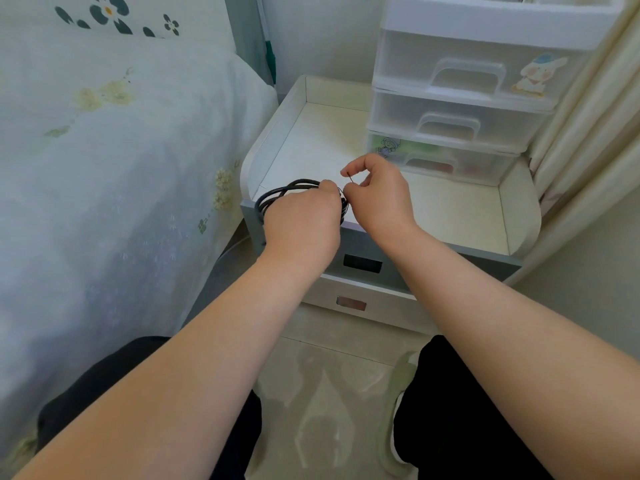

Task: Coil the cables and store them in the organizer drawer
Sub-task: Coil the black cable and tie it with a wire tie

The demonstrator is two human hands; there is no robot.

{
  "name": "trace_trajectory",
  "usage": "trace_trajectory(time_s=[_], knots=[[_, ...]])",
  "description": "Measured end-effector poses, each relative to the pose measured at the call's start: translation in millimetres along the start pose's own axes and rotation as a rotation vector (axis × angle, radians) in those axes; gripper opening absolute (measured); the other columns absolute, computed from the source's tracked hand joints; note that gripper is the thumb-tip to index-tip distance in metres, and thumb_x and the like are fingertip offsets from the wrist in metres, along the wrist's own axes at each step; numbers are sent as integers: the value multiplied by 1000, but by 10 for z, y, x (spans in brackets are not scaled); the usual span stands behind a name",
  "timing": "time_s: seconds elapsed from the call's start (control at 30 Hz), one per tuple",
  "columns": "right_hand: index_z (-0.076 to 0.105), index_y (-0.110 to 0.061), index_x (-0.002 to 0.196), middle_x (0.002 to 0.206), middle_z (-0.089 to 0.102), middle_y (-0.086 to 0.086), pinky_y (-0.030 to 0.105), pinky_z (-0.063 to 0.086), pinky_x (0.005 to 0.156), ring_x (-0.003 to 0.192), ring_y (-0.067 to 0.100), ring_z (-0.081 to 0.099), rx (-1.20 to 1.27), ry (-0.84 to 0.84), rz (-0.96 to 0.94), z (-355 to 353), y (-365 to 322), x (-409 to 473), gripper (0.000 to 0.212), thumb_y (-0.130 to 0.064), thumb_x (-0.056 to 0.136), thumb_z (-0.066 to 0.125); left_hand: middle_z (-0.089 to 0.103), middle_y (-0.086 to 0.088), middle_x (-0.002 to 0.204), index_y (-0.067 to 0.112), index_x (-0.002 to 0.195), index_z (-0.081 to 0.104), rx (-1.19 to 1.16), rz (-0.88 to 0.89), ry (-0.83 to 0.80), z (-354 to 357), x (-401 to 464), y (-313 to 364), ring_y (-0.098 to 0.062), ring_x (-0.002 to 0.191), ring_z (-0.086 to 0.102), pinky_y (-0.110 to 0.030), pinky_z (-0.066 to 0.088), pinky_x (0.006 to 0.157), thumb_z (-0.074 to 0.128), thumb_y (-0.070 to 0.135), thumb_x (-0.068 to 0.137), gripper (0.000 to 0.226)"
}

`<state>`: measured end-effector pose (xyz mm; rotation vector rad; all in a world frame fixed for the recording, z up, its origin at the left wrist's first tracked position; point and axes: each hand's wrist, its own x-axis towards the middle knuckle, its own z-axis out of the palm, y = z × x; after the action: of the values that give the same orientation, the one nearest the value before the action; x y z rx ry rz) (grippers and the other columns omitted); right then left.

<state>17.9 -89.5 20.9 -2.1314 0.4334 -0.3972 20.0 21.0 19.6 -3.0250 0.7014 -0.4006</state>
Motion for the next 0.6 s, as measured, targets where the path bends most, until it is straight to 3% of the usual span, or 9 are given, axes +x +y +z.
trace_trajectory(time_s=[0.17, 0.3, 0.4, 0.53, 0.6], knots=[[47, -35, 129, 60, 46, -4, 34, 41, 56, 64, 22, 52, -137, 1, -56, 24, 0, -12, 57, -5, 80, 45, 40, 1, 67, 11, 101, 52, -22, 21, 6, -3, -29, -31, -21, 59, 41, -27, 13, 43, 55, 22, 91, 16], [49, -31, 122, 67, 58, 3, 36, 47, 61, 68, 24, 59, -204, -47, -206, -74, -53, -62, 33, -22, 91, 53, 41, 0, 72, 16, 94, 43, -190, -3, -67, -84, 8, -148, -23, 67, 43, -29, 20, 44, 55, 37, 91, 25], [59, -28, 108, 76, 63, -5, 35, 51, 73, 76, 18, 62, -206, -158, -292, -206, -84, -80, 18, -31, 90, 59, 52, 2, 78, 15, 96, 51, -321, -19, -112, -88, 65, -272, -25, 75, 52, -30, 30, 52, 58, 41, 86, 28], [53, -35, 129, 80, 62, -13, 19, 45, 76, 75, 5, 56, -210, -283, -393, -433, -82, -111, 42, -22, 91, 60, 59, 6, 81, 20, 89, 55, -428, 36, -189, -111, 85, -416, -20, 76, 57, -30, 38, 56, 63, 46, 80, 29], [52, -35, 130, 85, 63, -13, 20, 46, 79, 79, 5, 55, -225, -336, -450, -506, -55, -122, 45, -16, 91, 59, 62, 5, 85, 20, 93, 59, -489, 61, -252, -164, 87, -475, -11, 68, 57, -32, 46, 62, 66, 47, 79, 31]])
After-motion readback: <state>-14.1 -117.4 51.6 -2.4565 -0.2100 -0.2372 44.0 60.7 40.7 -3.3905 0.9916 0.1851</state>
